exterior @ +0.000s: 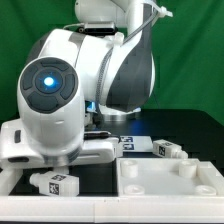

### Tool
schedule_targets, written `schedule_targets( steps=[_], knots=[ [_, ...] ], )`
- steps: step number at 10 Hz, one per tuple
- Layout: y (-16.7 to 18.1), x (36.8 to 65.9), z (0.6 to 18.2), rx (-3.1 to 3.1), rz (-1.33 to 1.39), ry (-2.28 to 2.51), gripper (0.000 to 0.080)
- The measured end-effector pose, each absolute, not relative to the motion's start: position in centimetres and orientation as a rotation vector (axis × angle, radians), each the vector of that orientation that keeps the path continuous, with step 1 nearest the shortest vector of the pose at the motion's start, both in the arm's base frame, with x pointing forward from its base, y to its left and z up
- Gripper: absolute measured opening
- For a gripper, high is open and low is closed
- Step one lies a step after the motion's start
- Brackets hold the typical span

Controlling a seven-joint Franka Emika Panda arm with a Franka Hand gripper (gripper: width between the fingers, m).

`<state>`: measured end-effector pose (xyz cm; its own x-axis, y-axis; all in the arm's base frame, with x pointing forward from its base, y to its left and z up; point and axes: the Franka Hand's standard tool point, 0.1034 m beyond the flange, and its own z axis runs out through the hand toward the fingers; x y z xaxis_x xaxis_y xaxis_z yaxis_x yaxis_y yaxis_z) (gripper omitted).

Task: Assemble one leg

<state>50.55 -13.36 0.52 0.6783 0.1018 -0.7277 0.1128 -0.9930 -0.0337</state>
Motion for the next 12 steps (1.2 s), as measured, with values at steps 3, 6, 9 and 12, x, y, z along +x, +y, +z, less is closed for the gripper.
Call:
schedule_targets(
  steps=[3,6,9,12],
  knots=[
    [-13.1,50.3,0.6,2.884,-1.259,0.097,0.0308],
    [-10.6,55.8,5.0,2.999,-0.912,0.106,0.0285],
    [-11.8,54.7,3.4,3.011,-0.846,0.091,0.0286],
    [-9.1,54.2,6.9,2.986,-0.954,0.008,0.0287]
  ],
)
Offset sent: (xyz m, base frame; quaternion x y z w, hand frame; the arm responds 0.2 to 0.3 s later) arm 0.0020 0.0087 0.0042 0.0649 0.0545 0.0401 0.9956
